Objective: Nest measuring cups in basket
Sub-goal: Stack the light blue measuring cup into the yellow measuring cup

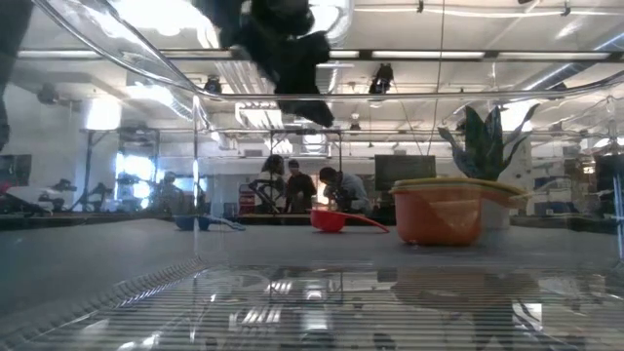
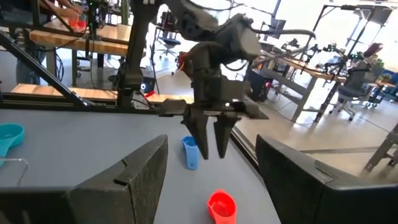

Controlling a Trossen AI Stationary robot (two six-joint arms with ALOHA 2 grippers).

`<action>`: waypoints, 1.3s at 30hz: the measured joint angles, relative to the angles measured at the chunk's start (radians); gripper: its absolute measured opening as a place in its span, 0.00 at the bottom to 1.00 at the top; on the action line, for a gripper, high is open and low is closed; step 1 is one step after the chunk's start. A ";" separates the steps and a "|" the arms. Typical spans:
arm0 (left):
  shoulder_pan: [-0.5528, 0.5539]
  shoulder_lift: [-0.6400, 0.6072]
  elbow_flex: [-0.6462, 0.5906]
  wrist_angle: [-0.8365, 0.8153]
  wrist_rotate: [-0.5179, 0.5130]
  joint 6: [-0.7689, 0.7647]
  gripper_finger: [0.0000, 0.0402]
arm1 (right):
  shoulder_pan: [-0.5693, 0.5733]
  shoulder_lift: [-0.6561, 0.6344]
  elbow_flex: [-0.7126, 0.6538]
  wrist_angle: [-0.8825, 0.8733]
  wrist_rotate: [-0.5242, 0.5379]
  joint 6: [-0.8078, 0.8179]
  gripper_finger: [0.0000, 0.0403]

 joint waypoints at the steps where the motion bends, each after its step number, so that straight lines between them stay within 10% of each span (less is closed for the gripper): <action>1: 0.011 -0.024 -0.060 0.060 0.000 -0.003 0.31 | 0.000 0.001 0.000 -0.002 0.000 0.000 0.58; 10: 0.063 -0.004 -0.195 0.145 -0.018 0.017 0.31 | -0.045 0.023 0.000 -0.008 0.001 -0.006 0.58; 26: 0.127 -0.118 -0.132 -0.481 -0.099 0.032 0.35 | -0.077 0.059 0.000 -0.040 -0.003 0.011 0.58; 39: -0.319 -0.450 -0.376 -0.624 -0.089 -0.379 0.33 | -0.077 0.078 0.000 -0.050 -0.005 -0.002 0.58</action>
